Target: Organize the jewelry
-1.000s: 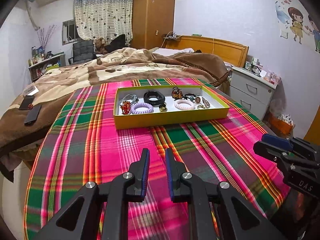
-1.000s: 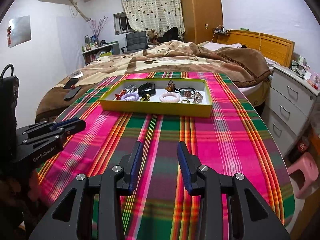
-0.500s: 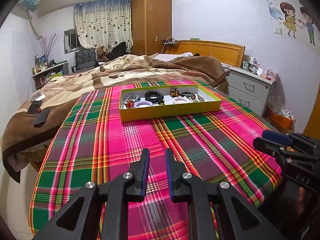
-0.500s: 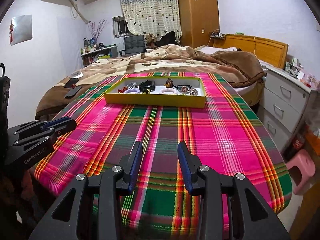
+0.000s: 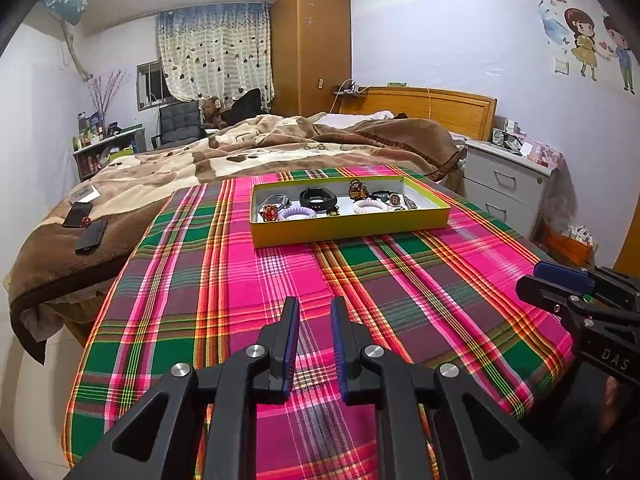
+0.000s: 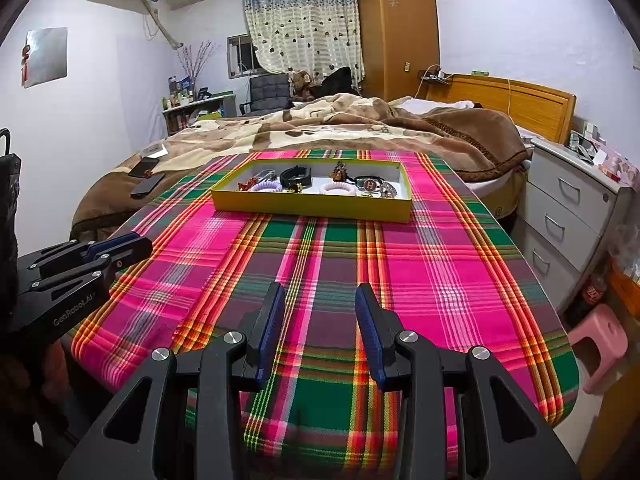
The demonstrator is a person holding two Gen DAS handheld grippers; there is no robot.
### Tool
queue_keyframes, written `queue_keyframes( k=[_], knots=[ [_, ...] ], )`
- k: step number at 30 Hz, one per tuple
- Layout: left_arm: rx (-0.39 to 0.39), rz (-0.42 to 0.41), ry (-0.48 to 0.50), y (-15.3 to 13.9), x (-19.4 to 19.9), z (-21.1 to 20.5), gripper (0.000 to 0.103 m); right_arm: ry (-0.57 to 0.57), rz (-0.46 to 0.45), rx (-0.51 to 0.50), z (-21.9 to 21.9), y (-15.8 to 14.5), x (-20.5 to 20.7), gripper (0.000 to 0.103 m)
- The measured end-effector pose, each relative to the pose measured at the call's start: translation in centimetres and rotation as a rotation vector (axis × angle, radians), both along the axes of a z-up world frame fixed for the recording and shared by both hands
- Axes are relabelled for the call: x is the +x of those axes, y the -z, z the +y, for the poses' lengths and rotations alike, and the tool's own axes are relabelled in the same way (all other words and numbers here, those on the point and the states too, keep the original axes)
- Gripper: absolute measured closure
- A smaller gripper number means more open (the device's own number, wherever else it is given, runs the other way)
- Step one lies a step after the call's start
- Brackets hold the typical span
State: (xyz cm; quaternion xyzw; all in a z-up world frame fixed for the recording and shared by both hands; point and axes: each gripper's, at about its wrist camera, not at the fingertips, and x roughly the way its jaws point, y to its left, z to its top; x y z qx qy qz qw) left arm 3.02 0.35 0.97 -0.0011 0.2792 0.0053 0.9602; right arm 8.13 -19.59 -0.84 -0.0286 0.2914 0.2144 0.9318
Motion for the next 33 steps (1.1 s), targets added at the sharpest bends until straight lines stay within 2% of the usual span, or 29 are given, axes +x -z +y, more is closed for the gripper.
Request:
queue_keyframes(
  k=[33],
  knots=[
    [0.025, -0.021, 0.004, -0.33, -0.24, -0.47, 0.088, 0.007, -0.014, 0.006, -0.34, -0.52, 0.03, 0.065]
  ],
)
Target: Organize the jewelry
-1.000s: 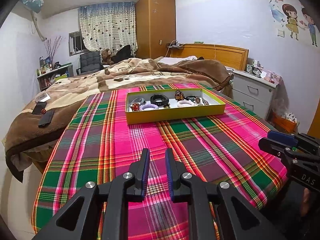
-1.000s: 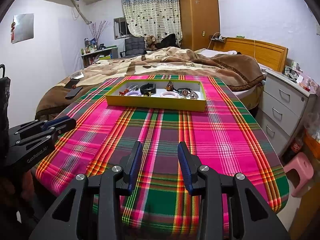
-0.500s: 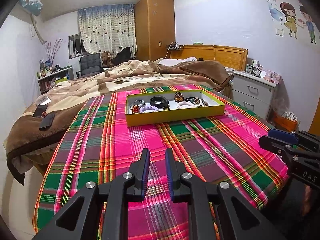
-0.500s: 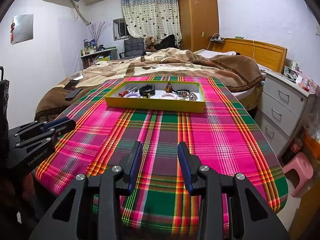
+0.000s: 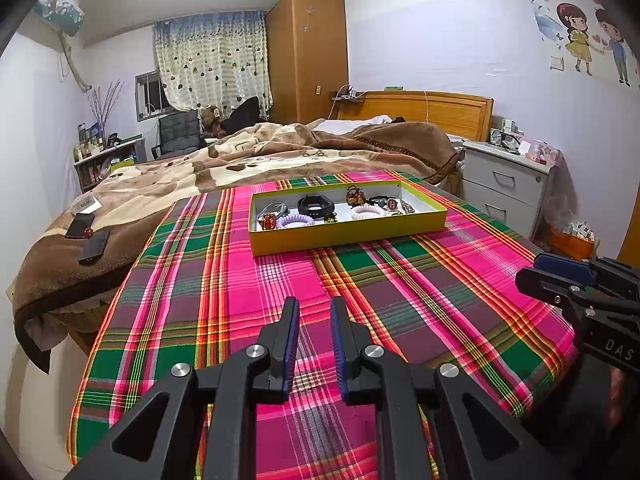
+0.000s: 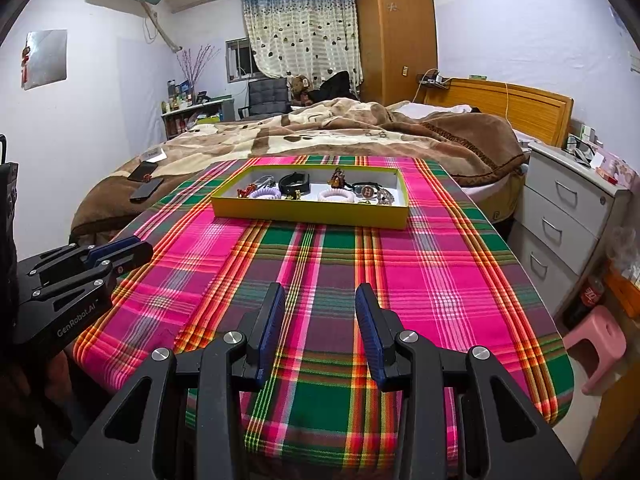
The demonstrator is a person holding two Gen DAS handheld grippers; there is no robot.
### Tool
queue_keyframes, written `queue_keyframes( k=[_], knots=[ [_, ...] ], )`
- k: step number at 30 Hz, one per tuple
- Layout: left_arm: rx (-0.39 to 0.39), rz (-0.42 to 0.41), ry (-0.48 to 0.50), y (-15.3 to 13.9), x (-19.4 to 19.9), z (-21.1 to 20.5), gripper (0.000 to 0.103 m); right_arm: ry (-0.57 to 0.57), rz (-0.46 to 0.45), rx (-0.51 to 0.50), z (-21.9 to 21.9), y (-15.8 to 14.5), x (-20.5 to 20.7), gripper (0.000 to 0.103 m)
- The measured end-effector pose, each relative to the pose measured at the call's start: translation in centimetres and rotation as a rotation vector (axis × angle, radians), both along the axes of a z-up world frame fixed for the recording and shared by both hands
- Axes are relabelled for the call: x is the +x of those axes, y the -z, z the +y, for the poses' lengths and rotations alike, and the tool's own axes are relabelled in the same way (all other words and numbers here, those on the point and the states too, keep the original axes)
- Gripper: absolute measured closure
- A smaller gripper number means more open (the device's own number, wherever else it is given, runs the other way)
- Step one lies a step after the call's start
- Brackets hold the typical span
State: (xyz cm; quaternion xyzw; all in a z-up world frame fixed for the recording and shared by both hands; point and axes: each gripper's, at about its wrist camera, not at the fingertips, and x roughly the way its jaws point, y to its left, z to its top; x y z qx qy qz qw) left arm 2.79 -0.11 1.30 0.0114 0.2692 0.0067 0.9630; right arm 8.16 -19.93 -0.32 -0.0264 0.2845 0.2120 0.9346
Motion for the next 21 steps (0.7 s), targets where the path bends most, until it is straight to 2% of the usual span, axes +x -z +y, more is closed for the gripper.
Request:
queue_keyframes(
  k=[21],
  knots=[
    [0.010, -0.007, 0.005, -0.08, -0.22, -0.26, 0.088, 0.000, -0.003, -0.001, 0.10, -0.11, -0.12, 0.065]
  ],
)
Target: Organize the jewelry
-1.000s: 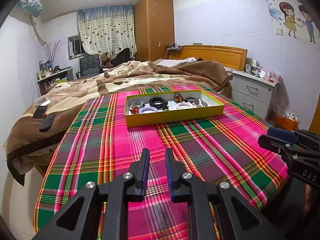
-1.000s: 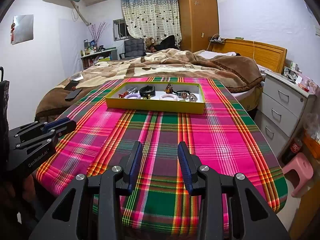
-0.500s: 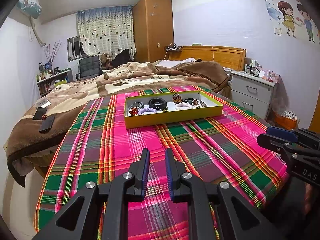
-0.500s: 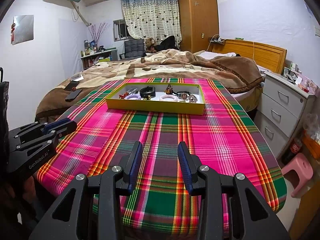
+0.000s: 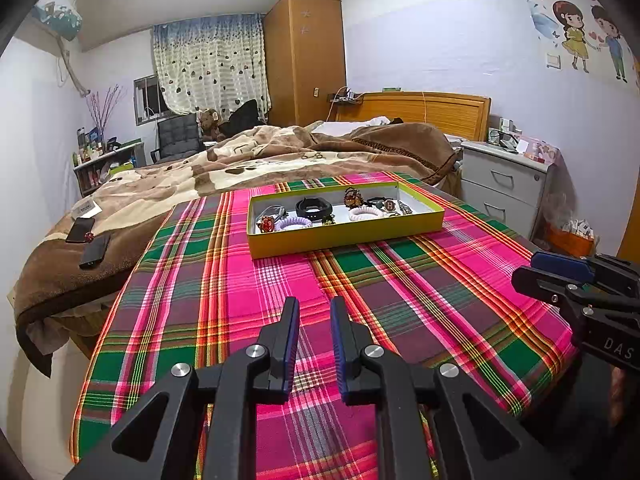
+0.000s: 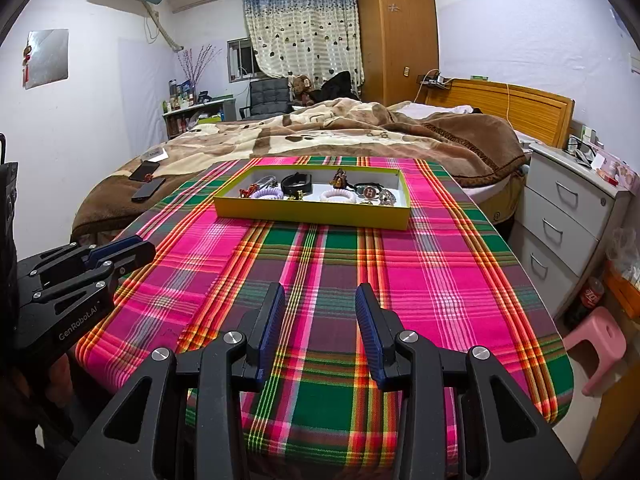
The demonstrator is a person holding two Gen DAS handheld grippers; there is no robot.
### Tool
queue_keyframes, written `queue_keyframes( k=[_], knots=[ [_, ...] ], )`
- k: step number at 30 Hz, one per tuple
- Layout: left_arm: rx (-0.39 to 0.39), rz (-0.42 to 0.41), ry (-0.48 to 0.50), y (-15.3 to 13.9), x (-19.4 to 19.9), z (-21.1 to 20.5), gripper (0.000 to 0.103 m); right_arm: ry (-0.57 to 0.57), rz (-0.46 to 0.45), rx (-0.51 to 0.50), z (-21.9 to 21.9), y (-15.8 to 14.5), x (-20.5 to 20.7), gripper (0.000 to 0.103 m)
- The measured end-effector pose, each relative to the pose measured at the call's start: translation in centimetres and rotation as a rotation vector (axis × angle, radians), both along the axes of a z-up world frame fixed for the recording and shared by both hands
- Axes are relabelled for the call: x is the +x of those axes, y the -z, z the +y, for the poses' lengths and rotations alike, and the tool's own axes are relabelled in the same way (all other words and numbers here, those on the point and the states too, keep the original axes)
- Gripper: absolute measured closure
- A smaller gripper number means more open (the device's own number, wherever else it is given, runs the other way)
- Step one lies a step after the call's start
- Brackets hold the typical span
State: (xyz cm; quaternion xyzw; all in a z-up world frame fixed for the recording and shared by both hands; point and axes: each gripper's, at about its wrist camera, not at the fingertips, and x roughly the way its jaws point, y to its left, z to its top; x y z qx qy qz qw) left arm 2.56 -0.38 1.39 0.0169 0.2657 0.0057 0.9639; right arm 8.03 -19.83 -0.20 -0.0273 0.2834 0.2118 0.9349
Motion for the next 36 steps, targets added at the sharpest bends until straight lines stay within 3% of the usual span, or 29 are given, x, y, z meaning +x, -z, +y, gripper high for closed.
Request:
queue_keyframes(
  k=[36],
  knots=[
    [0.015, 0.001, -0.010, 0.57, -0.18, -0.28, 0.088, -0.002, 0.002, -0.002, 0.14, -0.08, -0.26, 0.065]
  ],
)
